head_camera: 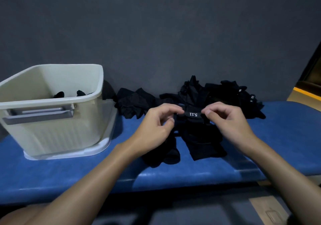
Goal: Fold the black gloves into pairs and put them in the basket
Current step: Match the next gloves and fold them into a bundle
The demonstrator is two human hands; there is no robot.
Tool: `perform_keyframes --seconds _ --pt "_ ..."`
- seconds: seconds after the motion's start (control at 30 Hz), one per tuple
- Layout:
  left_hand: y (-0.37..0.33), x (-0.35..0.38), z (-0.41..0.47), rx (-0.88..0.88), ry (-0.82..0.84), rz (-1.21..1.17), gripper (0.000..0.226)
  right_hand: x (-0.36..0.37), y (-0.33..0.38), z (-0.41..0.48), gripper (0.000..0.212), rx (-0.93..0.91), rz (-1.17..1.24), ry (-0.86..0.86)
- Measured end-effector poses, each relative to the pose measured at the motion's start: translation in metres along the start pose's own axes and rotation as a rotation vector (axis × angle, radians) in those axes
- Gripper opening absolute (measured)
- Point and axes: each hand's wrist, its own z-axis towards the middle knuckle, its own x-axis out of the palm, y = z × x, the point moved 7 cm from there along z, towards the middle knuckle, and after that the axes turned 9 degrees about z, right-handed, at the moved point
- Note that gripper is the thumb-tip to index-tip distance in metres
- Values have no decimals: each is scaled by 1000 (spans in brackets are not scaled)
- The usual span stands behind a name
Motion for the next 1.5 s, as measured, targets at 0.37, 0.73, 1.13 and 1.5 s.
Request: perform_keyframes --seconds 0.37,0.73,1.13,1.5 --pt "-22 24 -1 -9 72 -44 41 -39 10 -17 17 17 103 -145" --pt "5 34 -15 -163 142 262 25 -50 -43 -50 6 292 -302 -53" --pt "28 38 13 -309 152 522 35 -50 -68 -35 17 408 -226 -126" --pt "38 56 29 -181 263 534 37 -45 -81 -16 7 378 -275 -126"
